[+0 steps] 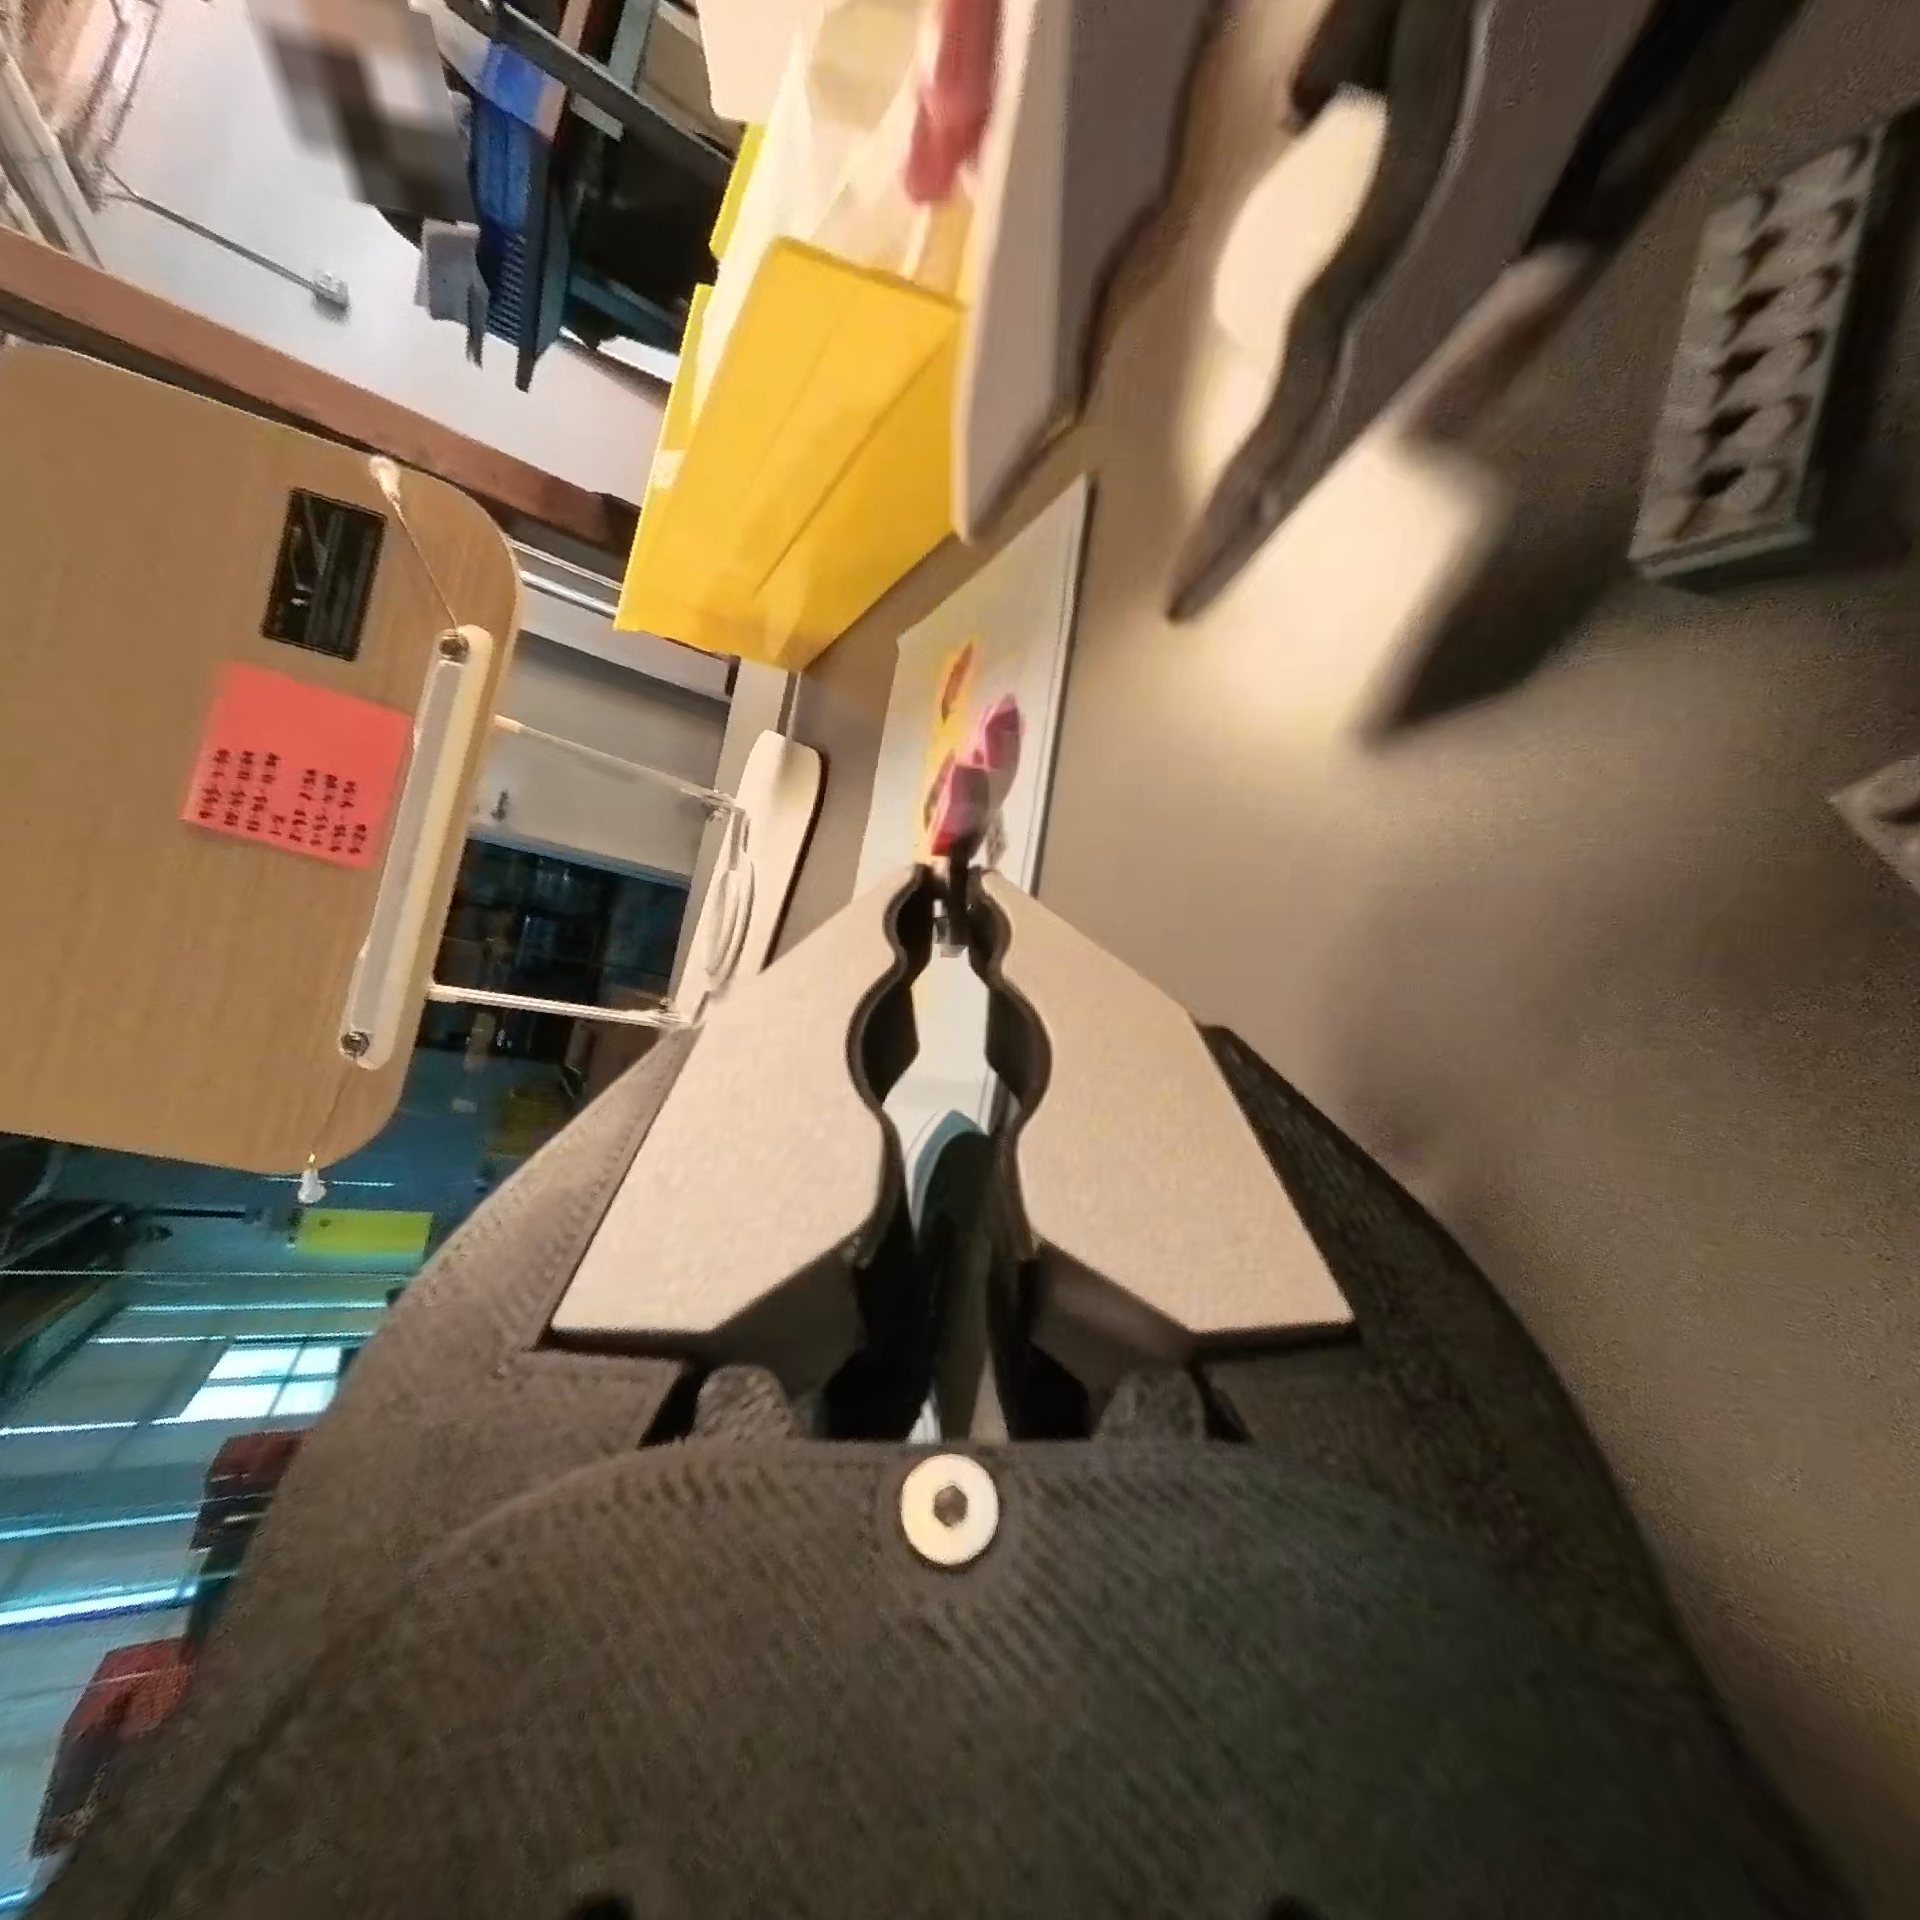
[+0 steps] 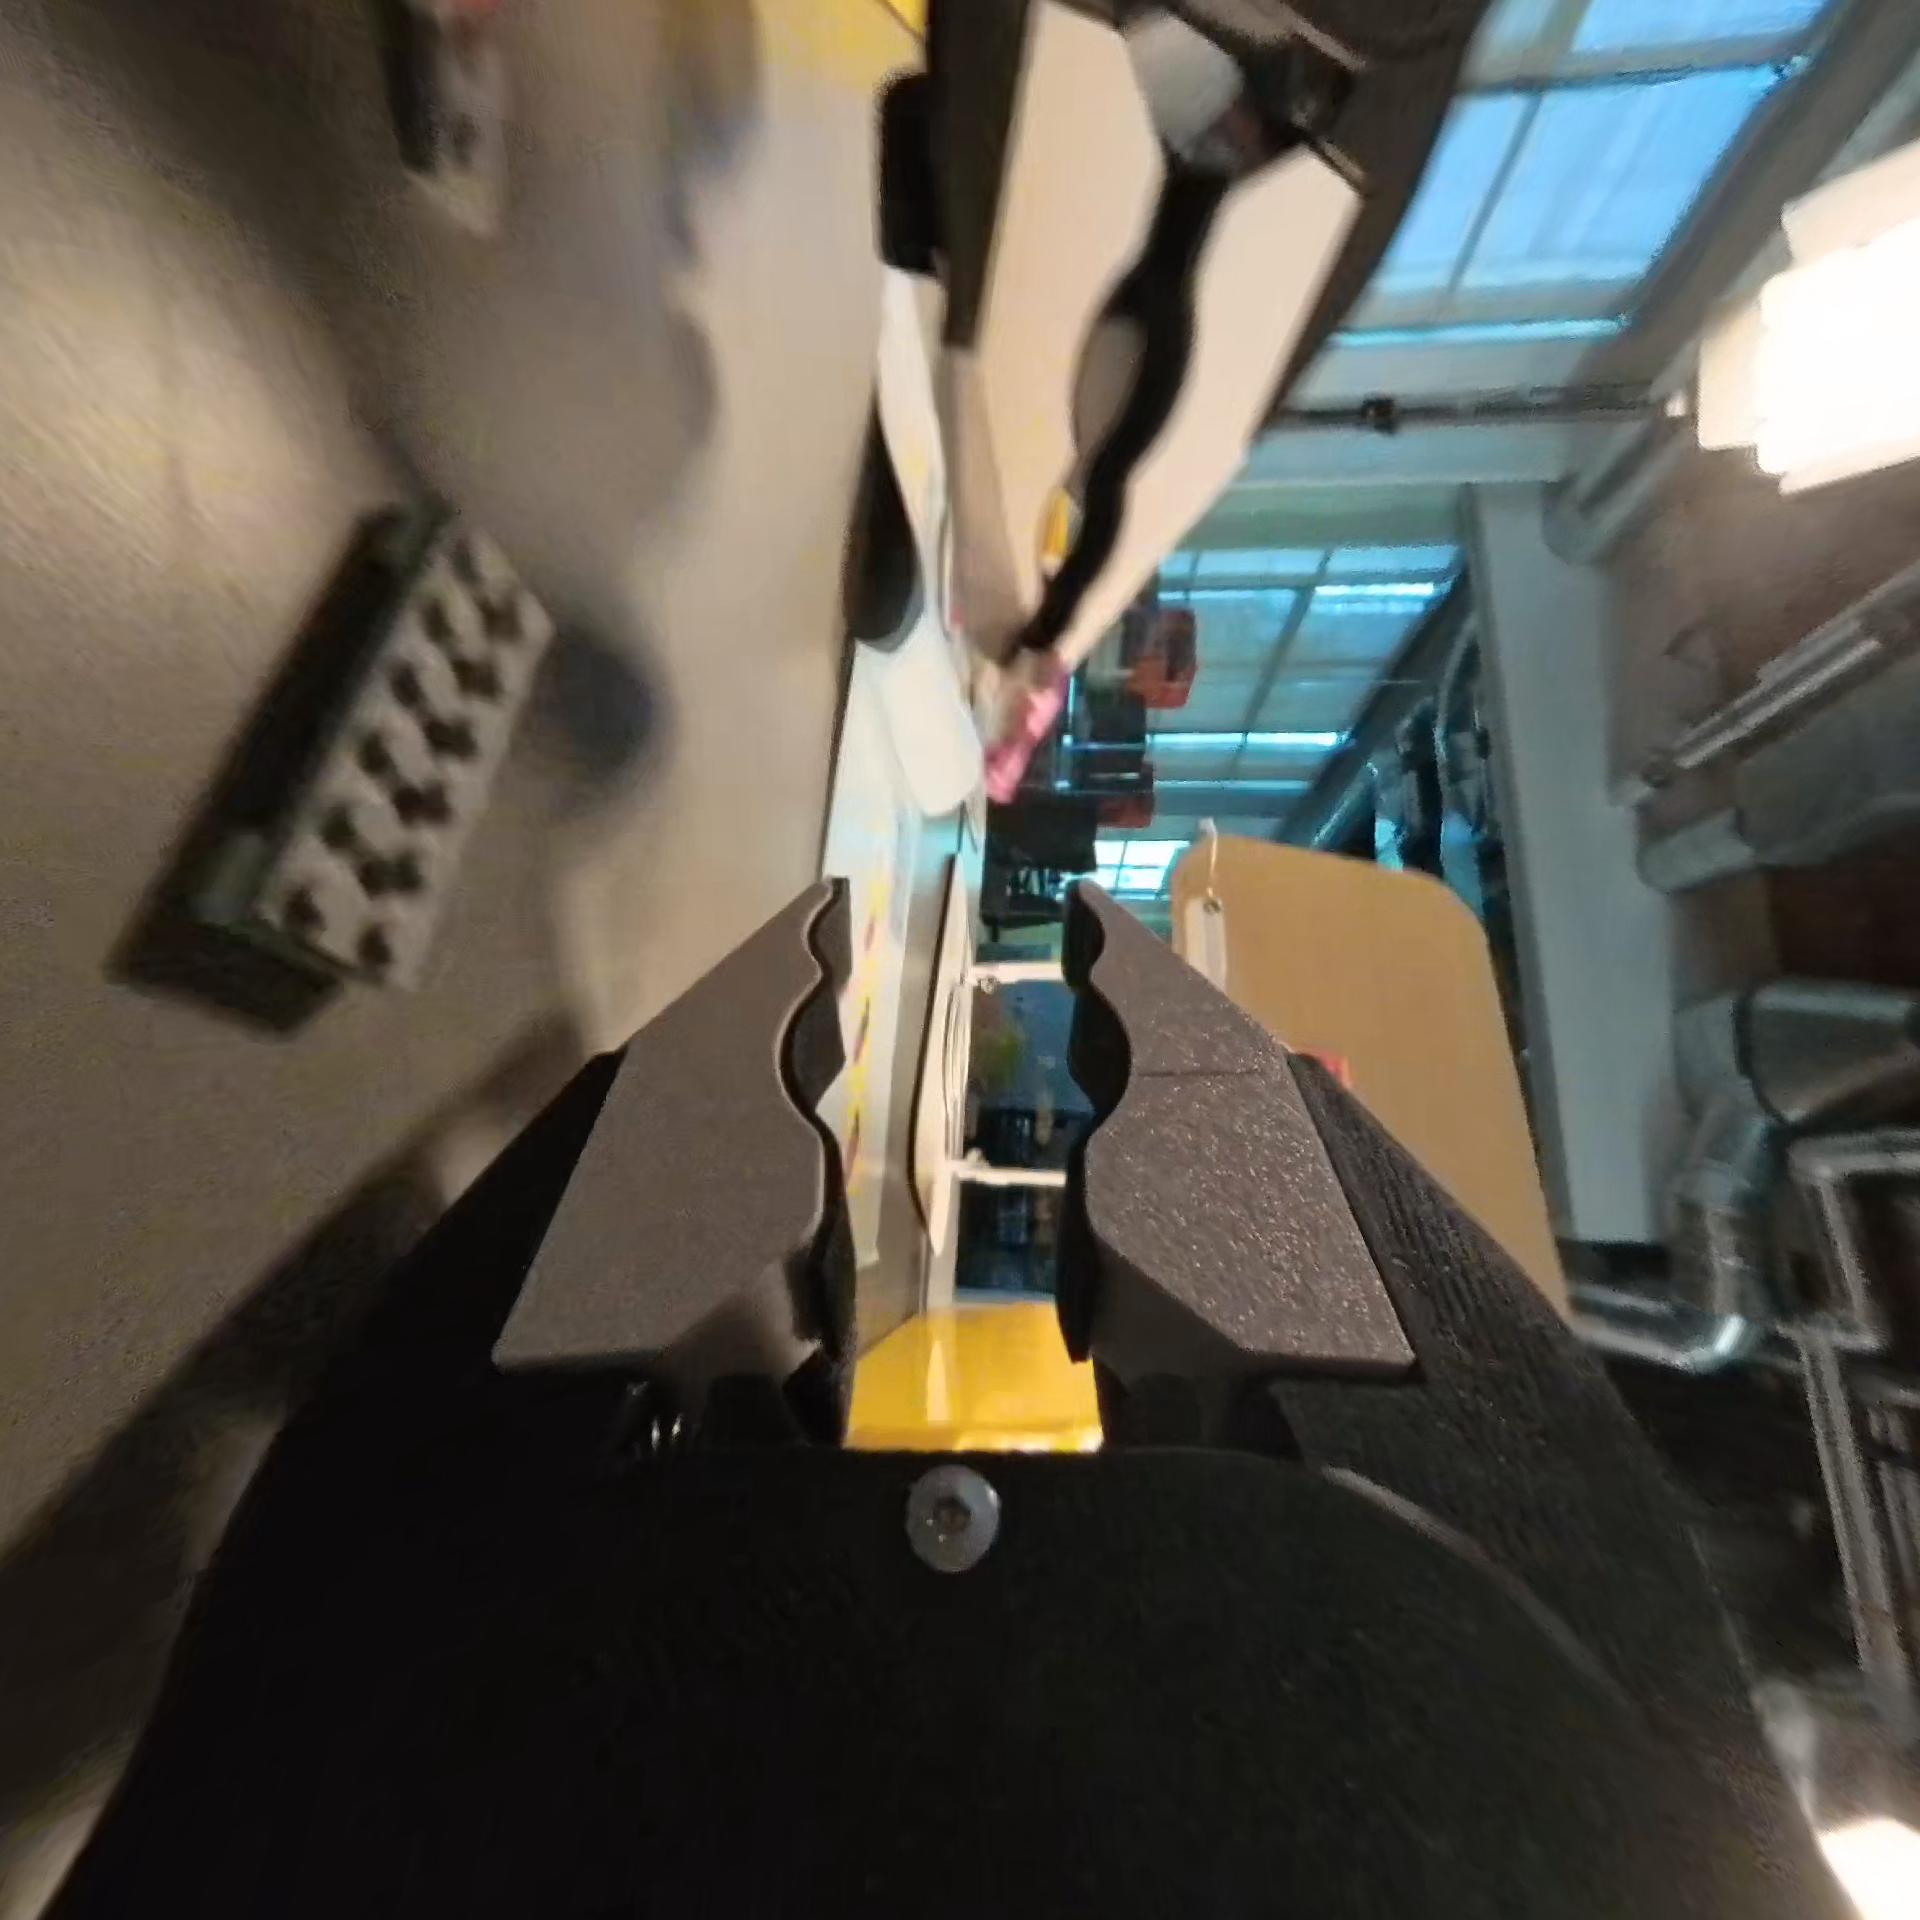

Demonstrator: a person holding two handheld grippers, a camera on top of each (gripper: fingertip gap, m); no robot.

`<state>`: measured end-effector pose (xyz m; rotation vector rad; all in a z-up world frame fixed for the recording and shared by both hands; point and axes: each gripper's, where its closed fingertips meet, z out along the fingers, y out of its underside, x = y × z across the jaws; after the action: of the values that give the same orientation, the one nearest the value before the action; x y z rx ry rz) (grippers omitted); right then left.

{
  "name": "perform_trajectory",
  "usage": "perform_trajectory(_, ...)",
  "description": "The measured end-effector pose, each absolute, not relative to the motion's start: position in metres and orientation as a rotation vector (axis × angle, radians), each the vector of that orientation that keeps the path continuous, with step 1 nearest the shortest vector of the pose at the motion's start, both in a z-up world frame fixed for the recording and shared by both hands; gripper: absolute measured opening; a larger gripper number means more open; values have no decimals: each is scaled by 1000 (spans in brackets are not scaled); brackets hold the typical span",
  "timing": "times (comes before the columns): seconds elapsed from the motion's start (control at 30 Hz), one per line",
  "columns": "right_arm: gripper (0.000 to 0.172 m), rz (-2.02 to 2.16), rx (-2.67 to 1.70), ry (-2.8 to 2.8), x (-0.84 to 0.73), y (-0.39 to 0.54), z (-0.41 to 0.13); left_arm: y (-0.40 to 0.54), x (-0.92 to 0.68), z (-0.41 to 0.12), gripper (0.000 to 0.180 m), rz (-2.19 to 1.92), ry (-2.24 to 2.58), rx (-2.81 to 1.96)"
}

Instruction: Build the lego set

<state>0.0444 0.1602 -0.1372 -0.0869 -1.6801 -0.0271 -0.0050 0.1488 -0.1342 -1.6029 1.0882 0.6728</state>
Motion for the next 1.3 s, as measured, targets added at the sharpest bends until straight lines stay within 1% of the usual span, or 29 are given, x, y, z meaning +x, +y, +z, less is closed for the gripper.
perform_trajectory(0.1, 39, 55, -242, -1593, 54, 185, -117, 147, 0, -143, 5, 651, 1148, -1612)
perform_trajectory(0.23, 33, 208, -417, -1460, 60, 208, -97, 142, 14, -160, 4, 623, 1277, -1597)
perform_trajectory(0.33, 29, 244, -471, -1422, 62, 217, -94, 139, 20, -170, 5, 608, 1343, -1592)
perform_trajectory(0.47, 28, 300, -510, -1423, 61, 218, -95, 134, 26, -181, 5, 551, 1407, -1613)
perform_trajectory(0.6, 28, 341, -555, -1443, 60, 220, -98, 132, 29, -182, 6, 482, 1393, -1633)
perform_trajectory(0.93, 24, 393, -592, -1421, 63, 222, -90, 128, 26, -174, 32, 184, 1221, -1764)
perform_trajectory(1.03, 18, 378, -571, -1351, 66, 227, -84, 142, 13, -165, 32, 261, 1092, -1745)
perform_trajectory(1.13, 10, 371, -592, -1293, 69, 239, -79, 155, -4, -138, 32, 314, 910, -1617)
perform_trajectory(1.3, 5, 416, -651, -1265, 70, 249, -79, 155, -24, -107, 29, 157, 675, -1557)
